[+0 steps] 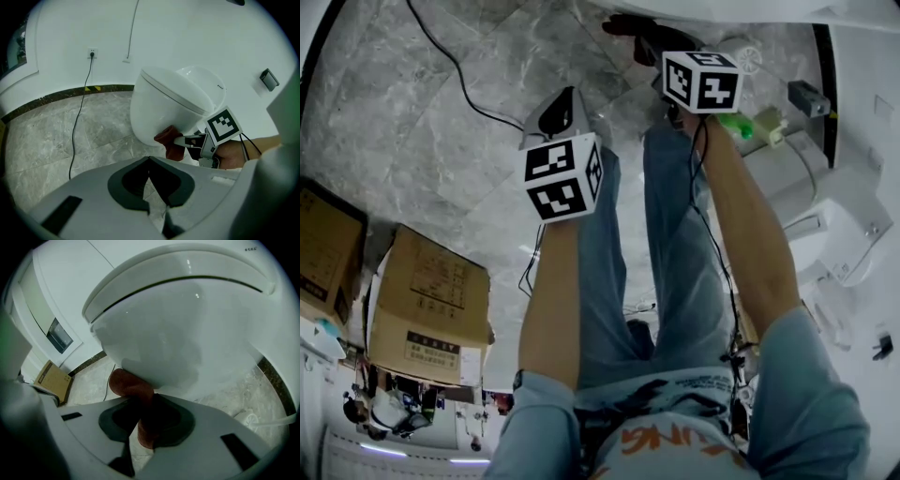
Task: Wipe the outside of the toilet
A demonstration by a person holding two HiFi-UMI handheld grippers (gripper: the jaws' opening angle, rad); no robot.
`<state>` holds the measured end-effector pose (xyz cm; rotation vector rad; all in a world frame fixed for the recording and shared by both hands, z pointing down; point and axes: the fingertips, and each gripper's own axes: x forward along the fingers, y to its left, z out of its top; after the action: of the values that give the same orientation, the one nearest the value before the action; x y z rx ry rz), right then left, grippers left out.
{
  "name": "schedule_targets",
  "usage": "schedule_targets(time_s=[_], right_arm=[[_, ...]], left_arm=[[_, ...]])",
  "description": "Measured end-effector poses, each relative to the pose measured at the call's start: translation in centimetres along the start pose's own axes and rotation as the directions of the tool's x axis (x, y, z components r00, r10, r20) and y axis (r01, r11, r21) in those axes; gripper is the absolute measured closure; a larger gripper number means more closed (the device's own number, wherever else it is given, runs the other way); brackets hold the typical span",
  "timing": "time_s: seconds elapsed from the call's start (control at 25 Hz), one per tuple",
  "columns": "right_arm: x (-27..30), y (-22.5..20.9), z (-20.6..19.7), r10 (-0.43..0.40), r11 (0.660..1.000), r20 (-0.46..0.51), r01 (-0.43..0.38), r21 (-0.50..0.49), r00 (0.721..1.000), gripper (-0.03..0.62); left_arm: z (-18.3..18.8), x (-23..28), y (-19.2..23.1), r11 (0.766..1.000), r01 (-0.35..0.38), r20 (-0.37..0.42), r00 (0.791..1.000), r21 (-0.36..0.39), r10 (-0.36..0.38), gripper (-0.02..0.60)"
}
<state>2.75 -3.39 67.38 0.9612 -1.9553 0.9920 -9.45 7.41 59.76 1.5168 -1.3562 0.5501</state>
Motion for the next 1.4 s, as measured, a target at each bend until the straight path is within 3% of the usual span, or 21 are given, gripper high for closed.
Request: schedule_targets(time_s=[0.4,1.04,1.4], right_arm=[[-1.5,-4.3,-0.7,0.007,1.000,-0.028,-0.007,-0.011,1.000,0.520],[-4.9,-14.3,0.1,-0.011,0.995,0.010,0.010,0.102,1.000,0.520],[-6.2,-19.8,1.4,-0.013,0.989,0.006,0.012,0.145,1.000,0.519]], left_arm=[[0.6,2.2,-5.4,0.999,0.014,-0.008,1.000,0.032,-0.013,0.588],[0.1,7.1,-17.1,0.995,0.041,-0.062,0.997,0.095,-0.036,0.588],[3.3,9.7,-23.0,0.993,0.049,-0.023,0.999,0.109,-0.047,0.588]])
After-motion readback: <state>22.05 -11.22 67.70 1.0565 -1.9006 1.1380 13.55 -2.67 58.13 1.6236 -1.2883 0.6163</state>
